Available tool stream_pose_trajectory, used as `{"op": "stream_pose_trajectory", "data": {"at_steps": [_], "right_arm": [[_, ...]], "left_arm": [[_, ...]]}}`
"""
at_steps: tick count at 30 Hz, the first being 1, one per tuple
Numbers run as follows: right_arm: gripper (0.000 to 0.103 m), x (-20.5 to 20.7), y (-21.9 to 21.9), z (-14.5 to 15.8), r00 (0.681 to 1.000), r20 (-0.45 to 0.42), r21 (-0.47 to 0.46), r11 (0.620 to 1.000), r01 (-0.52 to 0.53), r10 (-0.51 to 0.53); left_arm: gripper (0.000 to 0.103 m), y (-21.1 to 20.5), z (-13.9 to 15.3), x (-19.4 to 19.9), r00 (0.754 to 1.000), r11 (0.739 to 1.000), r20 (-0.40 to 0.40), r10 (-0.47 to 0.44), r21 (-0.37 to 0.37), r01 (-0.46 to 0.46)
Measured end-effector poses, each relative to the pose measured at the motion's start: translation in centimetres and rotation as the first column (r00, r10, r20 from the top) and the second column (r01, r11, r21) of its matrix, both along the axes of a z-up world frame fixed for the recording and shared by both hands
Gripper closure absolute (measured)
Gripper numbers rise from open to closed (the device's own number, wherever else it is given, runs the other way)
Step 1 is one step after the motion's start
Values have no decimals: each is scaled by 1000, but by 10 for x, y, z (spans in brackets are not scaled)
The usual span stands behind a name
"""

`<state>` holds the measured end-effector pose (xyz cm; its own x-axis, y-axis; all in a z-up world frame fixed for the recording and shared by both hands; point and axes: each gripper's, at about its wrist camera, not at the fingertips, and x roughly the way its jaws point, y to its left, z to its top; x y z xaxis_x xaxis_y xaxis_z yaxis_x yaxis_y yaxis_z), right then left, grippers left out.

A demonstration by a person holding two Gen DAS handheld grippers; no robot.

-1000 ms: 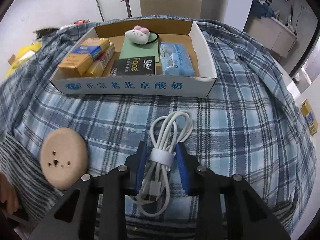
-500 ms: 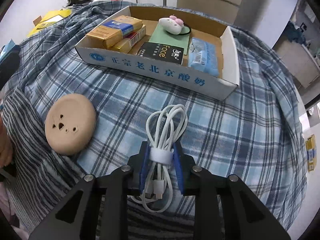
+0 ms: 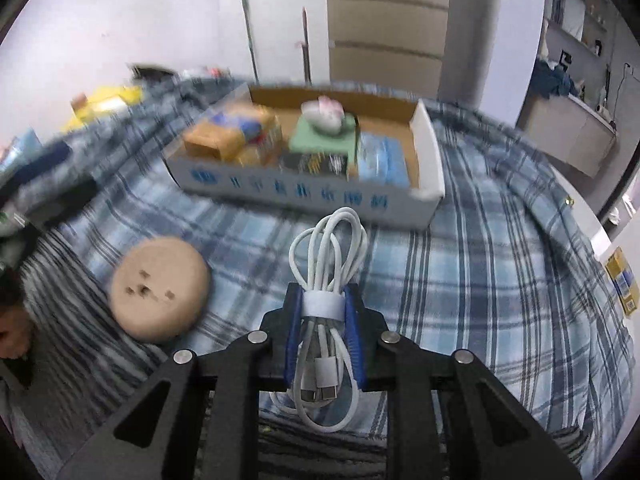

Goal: Organize soft objects
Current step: 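Grasp the beige wooden coaster with the left tool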

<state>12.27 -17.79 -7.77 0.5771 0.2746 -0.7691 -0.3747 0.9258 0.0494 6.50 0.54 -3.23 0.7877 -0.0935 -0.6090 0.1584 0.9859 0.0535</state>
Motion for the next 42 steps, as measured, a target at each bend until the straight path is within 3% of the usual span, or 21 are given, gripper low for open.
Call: {"op": "stream_pose_trajectory", "data": {"at_steps": [3,7,12,14,18,21,23,28,35,42], "right_arm": [[83,-3,0,5,1000,27,9,1000,9,-10],[83,4,2,-2,1000,-18,19,1000,9,-9],[83,6,0,-10,998,-59,31,999,9,-7],[83,6,0,-12,998,-68,31,999,12,-10],[83,5,-1,-13,998,-70,36,999,11,-9],[83,5,0,-14,997,-74,37,999,4,-1],[83,5,1,-14,997,-76,35,999,-1,3],[83,5,0,-15,996,-85,40,999,4,0],[83,5,0,-16,997,-78,37,999,10,-8],[83,4,0,-16,997,-72,30,999,11,-9]], "left_arm": [[0,-11,-4,5,994,998,-88,-57,-7,56],[0,-25,-16,13,978,995,-183,-99,5,102],[0,-35,-41,28,941,987,-299,-157,-9,162],[0,-36,-51,32,936,986,-316,-155,2,164],[0,-45,-65,32,903,970,-373,-215,21,240],[0,-52,-67,29,913,968,-357,-198,79,240],[1,-54,-70,29,906,964,-373,-202,86,250],[19,-48,-72,33,901,970,-381,-208,37,240],[22,-43,-66,31,918,975,-343,-201,20,221],[22,-27,-42,21,955,983,-232,-183,-31,181]]}}
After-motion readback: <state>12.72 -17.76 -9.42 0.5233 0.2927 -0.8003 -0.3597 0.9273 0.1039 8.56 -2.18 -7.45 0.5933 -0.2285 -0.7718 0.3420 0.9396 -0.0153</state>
